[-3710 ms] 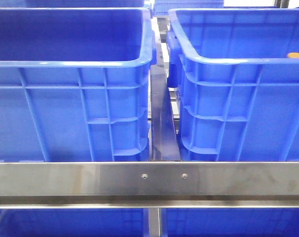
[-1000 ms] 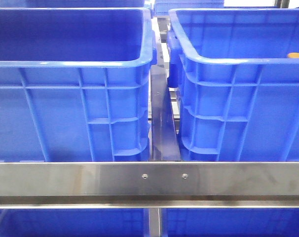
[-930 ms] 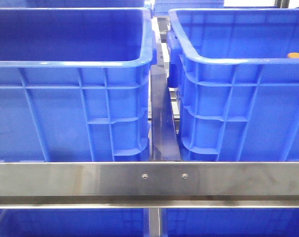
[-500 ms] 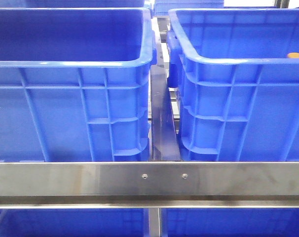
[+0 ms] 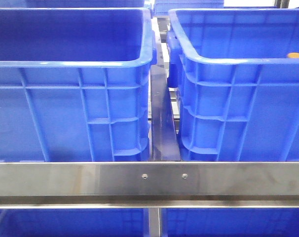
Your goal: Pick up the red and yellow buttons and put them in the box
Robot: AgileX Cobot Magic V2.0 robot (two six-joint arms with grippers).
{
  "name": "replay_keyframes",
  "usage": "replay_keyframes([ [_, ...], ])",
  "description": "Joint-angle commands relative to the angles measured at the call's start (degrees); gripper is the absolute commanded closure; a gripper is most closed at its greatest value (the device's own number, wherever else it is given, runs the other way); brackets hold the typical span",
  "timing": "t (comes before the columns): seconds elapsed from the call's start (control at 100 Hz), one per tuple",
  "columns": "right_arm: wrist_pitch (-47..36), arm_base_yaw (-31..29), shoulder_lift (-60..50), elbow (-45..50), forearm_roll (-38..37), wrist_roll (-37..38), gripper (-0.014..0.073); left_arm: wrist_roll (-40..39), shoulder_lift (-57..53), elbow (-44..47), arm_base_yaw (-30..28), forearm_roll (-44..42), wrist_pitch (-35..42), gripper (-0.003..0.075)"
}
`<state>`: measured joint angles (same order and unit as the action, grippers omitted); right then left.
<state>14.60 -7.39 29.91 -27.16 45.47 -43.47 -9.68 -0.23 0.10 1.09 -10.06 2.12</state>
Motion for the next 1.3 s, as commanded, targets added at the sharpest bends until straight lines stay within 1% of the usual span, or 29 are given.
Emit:
replay_keyframes([
  [0.0,-4.9,1.4,-0.7,-1.5,-11.9,11.7,0.0662,-0.1,-1.9,2.4,-0.1,0.6,4.9,0.0739],
  [0.18,-10.1,6.6,-1.8,-1.4,-33.7,30.9,0.0662,-0.1,-1.9,2.4,-0.1,0.6,4.9,0.0739],
  [0.25,-11.7,7.1,-2.5,-0.8,-39.4,37.3,0.0662,-0.1,-1.9,2.4,-0.1,0.6,4.9,0.0739],
  [0.32,-13.6,7.1,-3.7,0.7,-42.4,41.6,0.0662,-0.1,-1.9,2.4,-0.1,0.6,4.9,0.0739],
  [0.38,-15.5,7.1,-5.7,2.7,-43.3,42.8,0.0662,-0.1,-1.9,2.4,-0.1,0.6,4.9,0.0739],
  [0.59,-20.0,7.1,-15.1,11.9,-43.3,42.8,0.0662,-0.1,-1.9,2.4,-0.1,0.6,4.9,0.0739],
  [0.91,-20.6,7.1,-32.2,24.3,-43.3,43.5,0.0662,-0.1,-1.9,2.4,-0.1,0.6,4.9,0.0739],
  [1.04,-23.7,7.1,-31.6,27.7,-43.2,43.5,0.0662,-0.1,-1.9,2.4,-0.1,0.6,4.9,0.0739],
  [1.09,-22.9,7.1,-31.6,27.6,-43.2,44.0,0.0662,-0.1,-1.9,2.4,-0.1,0.6,4.9,0.0739],
  [1.29,-25.8,7.1,-31.6,27.6,-43.2,44.0,0.0662,-0.1,-1.9,2.4,-0.1,0.6,4.9,0.0739],
])
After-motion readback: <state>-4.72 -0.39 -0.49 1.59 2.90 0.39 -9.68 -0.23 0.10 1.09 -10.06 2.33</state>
